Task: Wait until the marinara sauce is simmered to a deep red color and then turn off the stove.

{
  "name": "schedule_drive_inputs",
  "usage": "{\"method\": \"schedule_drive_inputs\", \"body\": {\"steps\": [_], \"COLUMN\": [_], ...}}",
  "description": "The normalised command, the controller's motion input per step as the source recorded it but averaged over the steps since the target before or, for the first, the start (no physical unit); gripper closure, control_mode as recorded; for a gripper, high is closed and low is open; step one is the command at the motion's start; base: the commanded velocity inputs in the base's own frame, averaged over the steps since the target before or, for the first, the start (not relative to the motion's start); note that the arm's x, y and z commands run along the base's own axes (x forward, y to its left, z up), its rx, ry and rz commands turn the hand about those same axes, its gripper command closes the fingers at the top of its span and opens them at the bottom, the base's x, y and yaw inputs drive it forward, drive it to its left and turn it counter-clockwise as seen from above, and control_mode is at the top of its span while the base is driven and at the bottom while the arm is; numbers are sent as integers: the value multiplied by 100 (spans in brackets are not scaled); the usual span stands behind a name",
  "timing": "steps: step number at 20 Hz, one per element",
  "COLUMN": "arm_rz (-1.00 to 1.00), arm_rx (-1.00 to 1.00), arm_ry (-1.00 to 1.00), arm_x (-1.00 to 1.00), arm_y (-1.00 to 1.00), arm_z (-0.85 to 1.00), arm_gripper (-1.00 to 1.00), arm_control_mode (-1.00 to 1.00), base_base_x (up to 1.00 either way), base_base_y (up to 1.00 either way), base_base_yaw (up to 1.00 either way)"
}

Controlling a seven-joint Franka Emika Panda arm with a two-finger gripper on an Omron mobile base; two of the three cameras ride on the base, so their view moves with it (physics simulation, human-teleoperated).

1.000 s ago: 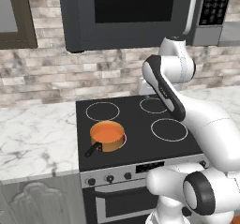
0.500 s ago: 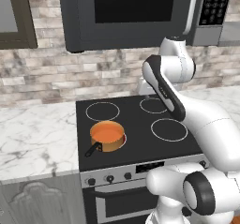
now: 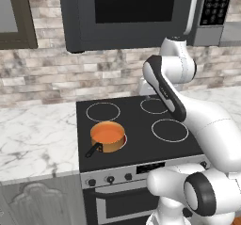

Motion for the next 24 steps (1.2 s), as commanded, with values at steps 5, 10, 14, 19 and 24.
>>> {"method": "schedule_drive_inputs", "body": {"steps": [5, 10, 14, 19, 24], "arm_rz": [0, 0, 0, 0, 0], "arm_rx": [0, 0, 0, 0, 0], "arm_ry": [0, 0, 0, 0, 0], "arm_x": [0, 0, 0, 0, 0], "arm_y": [0, 0, 0, 0, 0], "arm_z": [0, 0, 0, 0, 0], "arm_gripper": [-100, -100, -100, -100, -100], "arm_control_mode": [-100, -100, -100, -100, -100], "base_base_x": [0, 0, 0, 0, 0], "base_base_y": [0, 0, 0, 0, 0], "base_base_yaw": [0, 0, 0, 0, 0]}}
